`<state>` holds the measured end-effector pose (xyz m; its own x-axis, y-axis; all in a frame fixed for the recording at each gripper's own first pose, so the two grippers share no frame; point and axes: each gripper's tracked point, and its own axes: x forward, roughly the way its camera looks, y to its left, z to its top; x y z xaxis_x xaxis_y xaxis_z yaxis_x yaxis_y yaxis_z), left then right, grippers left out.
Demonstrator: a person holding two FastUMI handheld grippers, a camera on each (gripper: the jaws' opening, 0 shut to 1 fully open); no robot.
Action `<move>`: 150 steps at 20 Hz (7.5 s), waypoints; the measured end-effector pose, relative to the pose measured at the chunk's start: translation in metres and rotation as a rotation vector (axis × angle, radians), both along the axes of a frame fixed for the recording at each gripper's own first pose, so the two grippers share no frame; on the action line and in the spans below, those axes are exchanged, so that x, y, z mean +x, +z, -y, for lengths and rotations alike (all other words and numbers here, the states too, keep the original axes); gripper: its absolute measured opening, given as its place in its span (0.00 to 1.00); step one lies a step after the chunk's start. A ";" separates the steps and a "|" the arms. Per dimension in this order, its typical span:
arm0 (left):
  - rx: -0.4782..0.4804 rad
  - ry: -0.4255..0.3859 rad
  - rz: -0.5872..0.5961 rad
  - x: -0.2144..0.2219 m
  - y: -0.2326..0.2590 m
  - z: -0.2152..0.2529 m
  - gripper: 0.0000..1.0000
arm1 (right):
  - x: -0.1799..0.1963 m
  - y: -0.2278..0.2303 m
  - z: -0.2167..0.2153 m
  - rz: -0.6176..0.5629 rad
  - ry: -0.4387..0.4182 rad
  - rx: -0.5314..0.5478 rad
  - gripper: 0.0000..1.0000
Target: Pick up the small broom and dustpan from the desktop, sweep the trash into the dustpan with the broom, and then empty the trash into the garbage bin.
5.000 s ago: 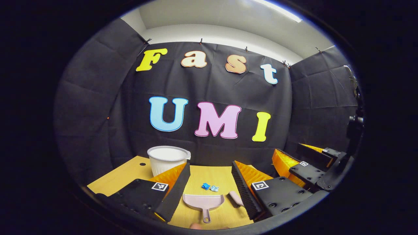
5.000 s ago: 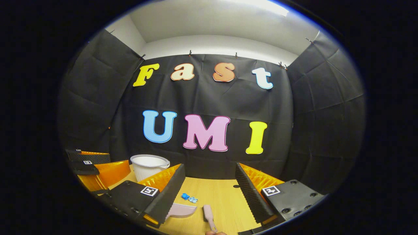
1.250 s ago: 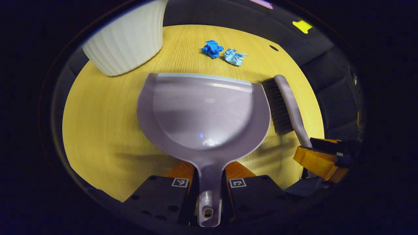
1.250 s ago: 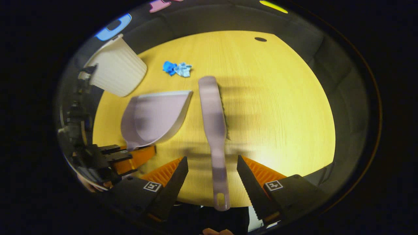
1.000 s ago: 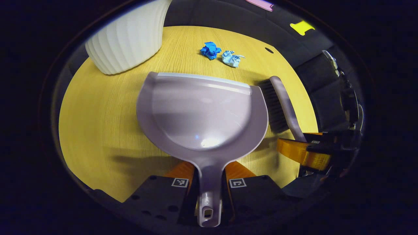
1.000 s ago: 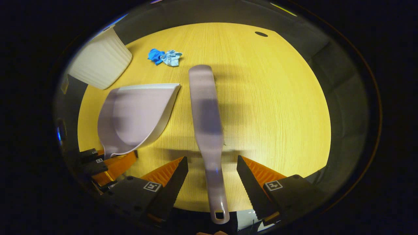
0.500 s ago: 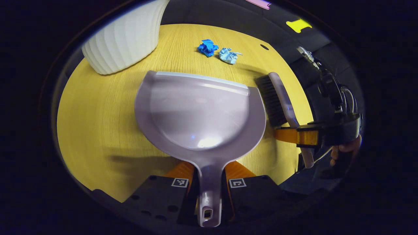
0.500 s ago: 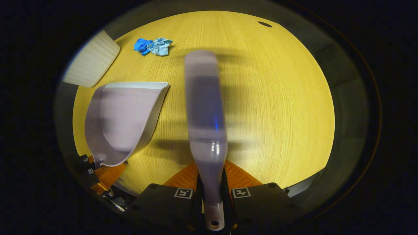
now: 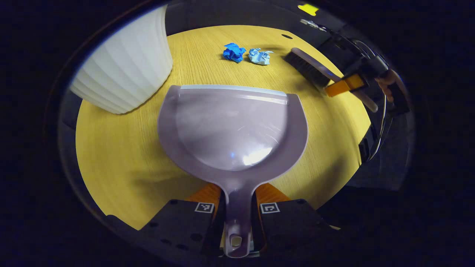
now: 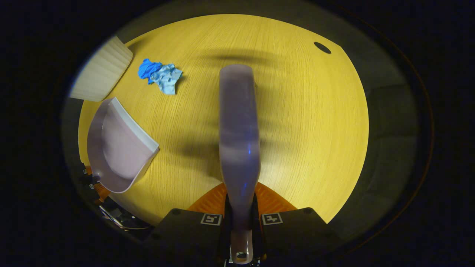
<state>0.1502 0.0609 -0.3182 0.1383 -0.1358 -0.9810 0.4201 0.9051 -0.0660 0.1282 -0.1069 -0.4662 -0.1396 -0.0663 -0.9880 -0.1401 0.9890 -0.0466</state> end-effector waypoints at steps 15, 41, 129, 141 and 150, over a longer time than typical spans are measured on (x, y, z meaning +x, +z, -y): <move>0.087 -0.268 -0.064 0.060 0.006 -0.037 0.30 | 0.136 -0.046 -0.047 0.039 0.479 0.038 0.24; -0.091 -0.273 0.131 -0.028 0.115 -0.013 0.29 | 0.116 -0.100 -0.005 -0.009 0.213 0.249 0.24; -0.248 0.373 0.548 -0.122 0.242 0.212 0.80 | 0.259 -0.101 0.034 0.676 -0.277 0.162 0.99; -0.305 0.305 1.137 -0.124 0.335 0.191 0.79 | 0.286 -0.039 0.032 1.455 -0.105 0.124 0.97; -0.280 0.366 1.269 -0.134 0.357 0.190 0.77 | 0.269 0.002 0.020 1.564 -0.061 0.232 0.97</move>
